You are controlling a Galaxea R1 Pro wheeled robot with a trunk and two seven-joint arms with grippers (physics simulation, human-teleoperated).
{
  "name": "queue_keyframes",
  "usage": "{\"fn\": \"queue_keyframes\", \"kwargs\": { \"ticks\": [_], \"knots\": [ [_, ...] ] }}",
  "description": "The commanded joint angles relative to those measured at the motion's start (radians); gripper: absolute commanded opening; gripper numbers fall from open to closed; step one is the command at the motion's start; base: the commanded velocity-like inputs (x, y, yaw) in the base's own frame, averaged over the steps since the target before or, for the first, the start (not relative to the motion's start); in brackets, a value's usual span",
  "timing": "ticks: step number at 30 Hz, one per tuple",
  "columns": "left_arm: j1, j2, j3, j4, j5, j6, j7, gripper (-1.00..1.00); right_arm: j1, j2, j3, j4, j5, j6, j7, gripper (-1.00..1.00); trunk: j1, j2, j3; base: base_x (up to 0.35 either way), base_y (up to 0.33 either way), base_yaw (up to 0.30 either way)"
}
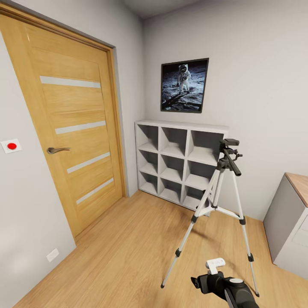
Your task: Attach the digital camera to the camera tripod in the bedroom.
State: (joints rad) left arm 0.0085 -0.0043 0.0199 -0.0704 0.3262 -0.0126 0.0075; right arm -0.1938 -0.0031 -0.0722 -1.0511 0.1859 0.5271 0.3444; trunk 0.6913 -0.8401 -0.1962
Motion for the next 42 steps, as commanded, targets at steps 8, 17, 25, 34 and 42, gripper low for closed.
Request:
{"fn": "queue_keyframes", "kwargs": {
  "ticks": [8, 17, 25, 34, 42],
  "knots": [
    [0.001, 0.0, 0.002, -0.002, 0.004, -0.001, 0.001, 1.0, -0.001, -0.004, -0.003, -0.001, 0.01, 0.004, 0.014, 1.0, 0.0, -0.001, -0.001, 0.0, 0.0, 0.0],
    [0.001, 0.0, 0.002, -0.002, 0.004, -0.001, 0.001, 1.0, -0.001, -0.005, -0.003, -0.001, 0.009, 0.003, 0.012, 1.0, 0.0, -0.001, -0.001, 0.0, 0.0, 0.0],
    [0.001, 0.0, 0.002, -0.002, 0.004, -0.001, 0.001, 1.0, -0.001, -0.005, -0.003, -0.001, 0.008, 0.005, 0.012, 1.0, 0.0, -0.001, -0.001, 0.0, 0.0, 0.0],
    [0.001, 0.0, 0.003, -0.002, 0.005, -0.001, 0.001, 1.0, -0.001, -0.198, -0.134, 0.767, 0.003, -0.234, -0.011, 1.0, 0.0, -0.001, 0.001, 0.0, 0.0, -0.049],
    [0.001, 0.0, 0.004, -0.001, 0.005, -0.001, 0.002, 1.0, 0.001, -0.247, -0.16, 1.069, -0.003, -0.49, -0.07, 1.0, 0.0, -0.001, 0.01, 0.0, 0.0, -0.207]
  ]
}}
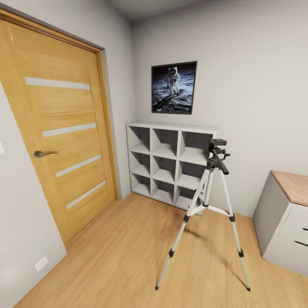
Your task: Attach the digital camera to the camera tripod in the bedroom.
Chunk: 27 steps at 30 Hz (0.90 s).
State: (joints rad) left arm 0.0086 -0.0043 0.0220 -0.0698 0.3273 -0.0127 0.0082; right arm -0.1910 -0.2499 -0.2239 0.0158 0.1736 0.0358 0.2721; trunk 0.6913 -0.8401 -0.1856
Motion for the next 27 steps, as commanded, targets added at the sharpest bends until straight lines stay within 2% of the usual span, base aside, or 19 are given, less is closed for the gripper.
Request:
{"fn": "queue_keyframes", "kwargs": {
  "ticks": [1, 5, 10, 27],
  "knots": [
    [0.0, 0.0, 0.002, -0.002, 0.004, -0.001, 0.001, 1.0, -0.003, 0.002, -0.01, 0.01, 0.001, -0.028, -0.022, 1.0, 0.0, -0.001, 0.0, 0.0, 0.0, -0.226],
    [0.0, 0.0, 0.002, -0.002, 0.004, -0.001, 0.001, 1.0, -0.004, 0.012, -0.012, 0.016, -0.007, -0.1, -0.057, 1.0, 0.0, -0.001, 0.004, 0.0, 0.0, -0.234],
    [0.0, 0.0, 0.001, -0.003, 0.004, -0.001, 0.001, 1.0, -0.004, 0.021, -0.011, 0.018, -0.007, -0.118, -0.065, 1.0, 0.0, -0.001, 0.009, 0.0, 0.0, -0.249],
    [0.0, -0.002, -0.002, -0.011, 0.001, -0.001, -0.001, 1.0, -0.004, 0.029, -0.008, 0.018, -0.005, -0.082, -0.067, 1.0, 0.0, -0.001, 0.02, 0.0, 0.0, -0.276]
  ]
}}
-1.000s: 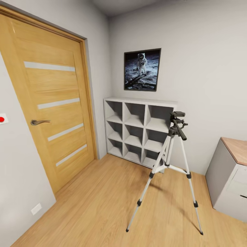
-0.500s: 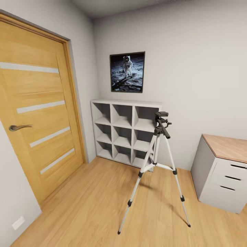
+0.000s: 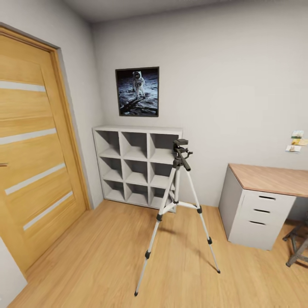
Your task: Attach the digital camera to the camera tripod in the bedroom.
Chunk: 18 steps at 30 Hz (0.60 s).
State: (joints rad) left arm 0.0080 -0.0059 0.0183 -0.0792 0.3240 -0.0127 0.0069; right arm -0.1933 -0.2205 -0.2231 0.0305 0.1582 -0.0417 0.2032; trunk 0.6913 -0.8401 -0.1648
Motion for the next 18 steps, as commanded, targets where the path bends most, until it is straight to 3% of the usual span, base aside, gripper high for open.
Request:
{"fn": "queue_keyframes", "kwargs": {
  "ticks": [1, 6, 10, 12, 13, 15, 18],
  "knots": [
    [0.001, -0.001, 0.001, -0.004, 0.004, -0.001, 0.001, 1.0, -0.002, -0.001, -0.009, 0.003, 0.01, -0.005, 0.002, 1.0, 0.0, -0.001, -0.001, 0.0, 0.0, -0.288],
    [0.001, -0.004, 0.0, -0.105, -0.001, 0.01, 0.003, 1.0, -0.002, 0.001, -0.01, 0.002, 0.008, 0.005, 0.003, 1.0, 0.0, -0.001, 0.0, 0.0, 0.0, -0.291],
    [0.001, -0.006, -0.002, -0.249, -0.004, 0.038, 0.004, 1.0, -0.002, 0.004, -0.013, -0.001, 0.005, 0.043, 0.007, 1.0, 0.0, -0.001, 0.0, 0.0, 0.0, -0.293],
    [0.001, -0.005, -0.003, -0.344, -0.005, 0.083, 0.005, 1.0, -0.003, 0.017, -0.015, -0.009, 0.004, 0.084, 0.006, 1.0, 0.0, -0.001, 0.0, 0.0, 0.0, -0.293],
    [-0.001, -0.004, -0.004, -0.455, -0.005, 0.161, 0.005, 1.0, -0.004, 0.049, -0.017, -0.014, -0.008, 0.12, 0.004, 1.0, 0.0, -0.001, 0.0, 0.0, 0.0, -0.294],
    [-0.001, -0.003, -0.004, -0.519, -0.005, 0.217, 0.004, 1.0, -0.004, 0.068, -0.017, -0.016, -0.028, 0.129, 0.003, 1.0, 0.0, -0.001, 0.0, 0.0, 0.0, -0.294],
    [-0.002, -0.001, -0.004, -0.559, -0.004, 0.256, 0.004, 1.0, -0.004, 0.075, -0.016, -0.017, -0.059, 0.124, 0.002, 1.0, 0.0, -0.001, 0.0, 0.0, 0.0, -0.294]
  ]
}}
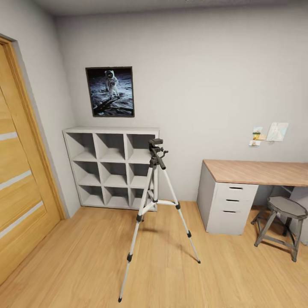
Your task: Attach the digital camera to the camera tripod in the bedroom.
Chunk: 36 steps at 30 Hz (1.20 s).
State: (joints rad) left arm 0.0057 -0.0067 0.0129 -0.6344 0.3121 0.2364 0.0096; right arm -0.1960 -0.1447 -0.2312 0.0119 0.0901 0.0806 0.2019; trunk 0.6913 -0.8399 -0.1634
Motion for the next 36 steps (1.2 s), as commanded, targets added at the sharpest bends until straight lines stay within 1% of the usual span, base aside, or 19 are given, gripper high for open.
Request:
{"fn": "queue_keyframes", "kwargs": {
  "ticks": [1, 6, 11, 19, 36],
  "knots": [
    [0.001, 0.001, 0.003, -0.016, 0.008, 0.02, 0.001, 1.0, -0.002, 0.001, -0.008, 0.001, -0.008, -0.008, 0.003, 1.0, 0.0, -0.001, -0.001, 0.0, 0.0, -0.294],
    [0.0, 0.004, 0.008, -0.024, 0.014, 0.029, 0.002, 1.0, -0.001, 0.005, -0.007, 0.001, -0.022, -0.025, 0.002, 1.0, 0.0, -0.001, -0.001, 0.0, 0.0, -0.294],
    [0.0, 0.005, 0.011, -0.03, 0.018, 0.031, 0.003, 1.0, -0.001, 0.009, 0.001, 0.002, -0.023, -0.031, 0.002, 1.0, 0.0, -0.001, -0.001, 0.0, 0.0, -0.294],
    [0.0, 0.005, 0.01, -0.042, 0.019, 0.035, 0.002, 1.0, -0.002, 0.001, 0.001, 0.002, -0.023, -0.034, 0.002, 1.0, 0.0, -0.001, -0.001, 0.0, 0.0, -0.296],
    [0.0, 0.004, 0.01, -0.045, 0.018, 0.034, 0.001, 1.0, -0.001, 0.001, 0.003, 0.0, -0.023, -0.035, 0.002, 1.0, 0.0, -0.001, -0.001, 0.0, 0.0, -0.296]
  ]
}}
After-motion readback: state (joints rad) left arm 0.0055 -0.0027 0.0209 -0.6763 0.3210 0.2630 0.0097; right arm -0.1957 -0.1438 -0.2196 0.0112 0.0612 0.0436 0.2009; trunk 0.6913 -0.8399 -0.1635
